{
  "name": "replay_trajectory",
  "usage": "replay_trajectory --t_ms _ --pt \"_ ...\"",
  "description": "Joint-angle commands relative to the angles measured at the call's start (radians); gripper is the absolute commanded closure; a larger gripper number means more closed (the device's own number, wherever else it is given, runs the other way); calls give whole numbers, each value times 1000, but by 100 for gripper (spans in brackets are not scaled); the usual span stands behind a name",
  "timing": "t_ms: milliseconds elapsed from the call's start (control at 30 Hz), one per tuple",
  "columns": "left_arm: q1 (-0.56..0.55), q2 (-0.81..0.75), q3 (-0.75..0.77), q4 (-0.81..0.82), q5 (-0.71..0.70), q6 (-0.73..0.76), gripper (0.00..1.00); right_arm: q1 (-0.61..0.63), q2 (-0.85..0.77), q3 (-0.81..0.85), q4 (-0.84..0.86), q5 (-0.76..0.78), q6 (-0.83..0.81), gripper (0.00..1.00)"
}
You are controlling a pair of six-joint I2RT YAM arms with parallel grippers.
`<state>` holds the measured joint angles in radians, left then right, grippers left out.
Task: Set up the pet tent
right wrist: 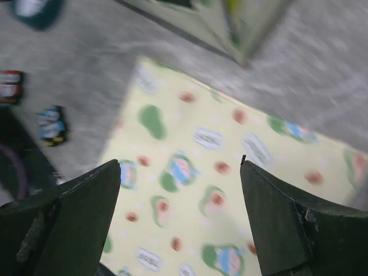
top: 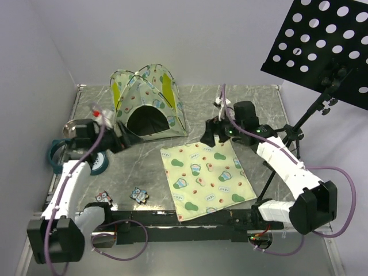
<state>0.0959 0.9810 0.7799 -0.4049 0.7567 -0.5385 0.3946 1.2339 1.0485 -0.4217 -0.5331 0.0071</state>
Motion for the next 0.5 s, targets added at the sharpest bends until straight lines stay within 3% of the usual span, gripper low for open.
replay_trajectory --t_ms 0,233,467 --pt "-220 37 -100 317 -43 -110 8 -103 26 -79 -176 182 -119 10" --pt "-452 264 -266 584 -142 -334 8 -210 -19 -142 -311 254 -271 11" --pt "-535 565 -206 672 -142 -344 11 -286 146 -125 -382 288 -429 11"
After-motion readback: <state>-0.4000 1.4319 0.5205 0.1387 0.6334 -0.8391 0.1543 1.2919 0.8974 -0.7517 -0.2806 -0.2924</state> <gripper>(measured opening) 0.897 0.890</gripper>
